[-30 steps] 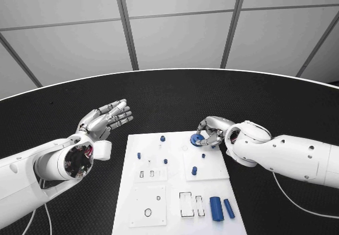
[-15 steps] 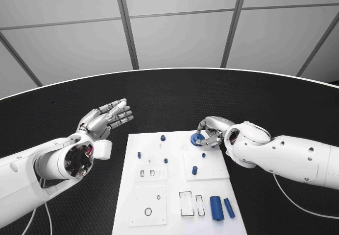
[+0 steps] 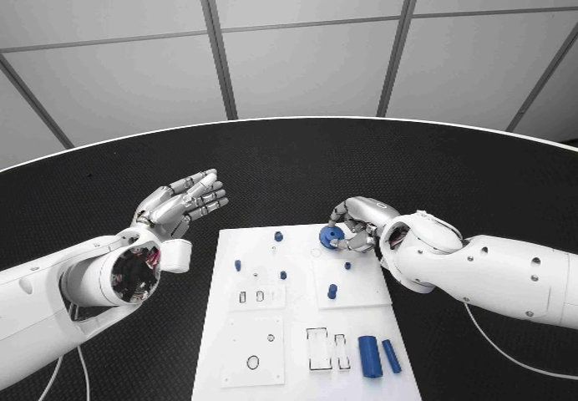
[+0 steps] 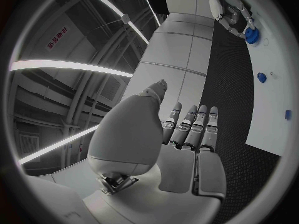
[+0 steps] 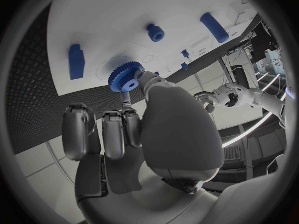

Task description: Assemble the parts on the task board

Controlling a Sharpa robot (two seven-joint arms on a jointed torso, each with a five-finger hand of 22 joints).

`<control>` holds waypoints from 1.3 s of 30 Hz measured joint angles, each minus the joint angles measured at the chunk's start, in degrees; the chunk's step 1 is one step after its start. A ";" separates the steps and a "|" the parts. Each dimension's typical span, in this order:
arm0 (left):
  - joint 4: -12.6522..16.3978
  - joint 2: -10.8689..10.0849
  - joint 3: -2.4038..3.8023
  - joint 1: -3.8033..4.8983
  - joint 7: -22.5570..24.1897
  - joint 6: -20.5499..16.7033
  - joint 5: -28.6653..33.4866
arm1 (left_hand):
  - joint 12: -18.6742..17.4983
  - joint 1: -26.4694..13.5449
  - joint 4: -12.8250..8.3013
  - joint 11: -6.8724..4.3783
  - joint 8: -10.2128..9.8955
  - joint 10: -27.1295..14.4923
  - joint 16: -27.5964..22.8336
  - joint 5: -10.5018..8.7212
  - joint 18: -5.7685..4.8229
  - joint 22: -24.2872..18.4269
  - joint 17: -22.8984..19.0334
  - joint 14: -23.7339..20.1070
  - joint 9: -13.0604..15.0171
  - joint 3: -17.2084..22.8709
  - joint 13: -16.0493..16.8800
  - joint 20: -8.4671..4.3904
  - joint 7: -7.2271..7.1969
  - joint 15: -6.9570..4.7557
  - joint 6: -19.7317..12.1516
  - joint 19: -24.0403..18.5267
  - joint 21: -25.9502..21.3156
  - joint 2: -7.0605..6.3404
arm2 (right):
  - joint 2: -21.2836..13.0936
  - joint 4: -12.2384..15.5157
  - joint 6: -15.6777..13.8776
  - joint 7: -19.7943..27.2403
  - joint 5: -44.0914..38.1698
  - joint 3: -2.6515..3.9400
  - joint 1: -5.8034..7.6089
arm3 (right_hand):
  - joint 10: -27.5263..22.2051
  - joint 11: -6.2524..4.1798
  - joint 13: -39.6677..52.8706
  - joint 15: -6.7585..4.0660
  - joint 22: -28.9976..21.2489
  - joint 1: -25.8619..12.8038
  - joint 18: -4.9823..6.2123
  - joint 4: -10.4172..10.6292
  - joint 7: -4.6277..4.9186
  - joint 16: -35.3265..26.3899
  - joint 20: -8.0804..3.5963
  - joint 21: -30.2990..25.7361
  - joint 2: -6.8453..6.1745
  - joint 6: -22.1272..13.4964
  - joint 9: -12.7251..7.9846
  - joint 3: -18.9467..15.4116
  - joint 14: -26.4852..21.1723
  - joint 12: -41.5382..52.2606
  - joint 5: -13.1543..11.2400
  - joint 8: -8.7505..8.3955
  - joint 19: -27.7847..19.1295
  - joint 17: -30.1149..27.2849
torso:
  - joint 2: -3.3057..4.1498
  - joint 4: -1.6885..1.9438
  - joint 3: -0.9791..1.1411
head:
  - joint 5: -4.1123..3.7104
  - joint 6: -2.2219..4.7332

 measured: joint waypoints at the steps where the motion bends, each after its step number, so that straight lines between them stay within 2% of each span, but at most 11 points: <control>1: -0.02 0.02 0.00 0.00 0.00 0.00 0.00 | 0.00 0.00 0.00 0.00 0.00 0.00 0.00 0.00 0.00 0.00 0.00 0.00 0.00 0.00 -0.02 0.00 0.00 0.00 0.00 0.00 0.00 0.00 | -0.02 0.28 -0.13 0.04 0.00 0.01 0.00 | 0.00 0.00 0.00 -0.02 0.00 0.00 0.00 0.00 0.00 0.00 0.00 0.00 0.00 0.00 0.00 0.00 -0.03 0.00 0.00 0.00 0.00 0.00 | 0.00 -0.02 0.00 | 0.01 0.01; 8: -0.27 0.29 0.00 0.00 -0.03 0.02 0.00 | 0.00 0.00 0.00 0.00 0.00 0.00 0.00 0.00 0.00 0.01 0.00 0.00 0.00 0.00 -0.03 0.00 0.00 0.00 0.00 0.00 0.00 0.00 | 0.83 3.27 -1.65 0.79 -1.45 0.12 0.07 | 0.00 0.00 0.05 -0.02 0.00 -0.54 0.00 -0.32 -0.01 0.00 -0.21 0.00 -0.08 0.01 0.00 0.80 -0.03 0.00 0.00 -0.11 -0.21 0.01 | -0.04 -0.09 -0.05 | 0.16 0.11; 13: -0.40 0.44 0.00 0.00 -0.05 0.08 0.00 | 0.00 0.00 0.00 0.00 0.00 0.00 0.00 0.00 0.00 0.01 -0.03 0.00 0.01 0.00 -0.02 0.00 0.00 0.00 0.00 0.00 0.00 0.00 | 2.43 4.02 -2.19 1.15 -3.33 0.16 0.12 | 0.00 0.00 0.04 -0.03 0.00 -0.68 0.01 -0.47 -0.01 0.00 -0.21 0.27 -0.09 0.01 0.00 0.94 -0.03 0.00 0.00 -0.27 -0.21 0.05 | -0.04 0.01 -0.14 | 0.26 0.12; 21: -0.68 0.71 0.00 0.00 -0.09 0.16 0.00 | 0.00 0.00 -0.16 0.00 0.00 0.00 0.00 0.00 0.00 0.01 -0.05 0.00 0.01 0.16 -0.02 0.00 0.00 0.00 0.00 0.00 0.00 0.00 | 8.02 1.01 -1.51 1.85 -4.19 0.19 0.17 | 0.00 0.00 0.04 -0.02 0.00 -0.68 0.01 -0.86 -0.03 0.00 -0.21 0.27 -0.09 0.03 0.00 1.82 -0.03 0.00 0.34 -0.78 -0.21 0.04 | 0.00 0.12 -0.18 | 0.67 0.14; 28: -0.75 0.84 0.00 0.00 -0.13 0.15 0.00 | 0.00 0.00 -0.15 0.00 0.00 0.00 0.00 0.00 0.00 0.02 -0.04 0.00 0.01 0.16 -0.02 0.00 0.00 0.00 0.00 0.00 0.00 0.00 | 12.32 -2.17 -0.03 2.32 -4.30 0.18 0.18 | 0.00 0.00 0.03 -0.02 0.00 -1.20 0.01 -0.95 -0.05 0.00 -0.21 0.27 -0.62 0.06 0.00 2.22 -0.03 -0.01 0.35 -0.82 -0.21 0.03 | 0.09 0.15 -0.19 | 1.07 0.17; 39: -0.72 0.87 0.00 0.01 -0.32 0.55 0.00 | 0.00 0.00 -0.15 0.00 0.00 0.00 0.00 0.00 0.00 -0.04 -0.04 0.00 -0.05 0.15 -0.01 0.00 0.00 0.00 0.00 0.00 0.00 0.00 | 16.17 -5.43 1.96 2.48 -4.33 0.15 0.17 | 0.01 0.01 0.03 -0.02 0.00 -1.60 0.01 -1.41 -0.04 0.00 -0.21 0.26 -0.68 0.08 0.01 2.68 -0.03 -0.01 0.35 -1.01 -0.21 0.03 | 0.20 0.15 -0.12 | 1.21 0.09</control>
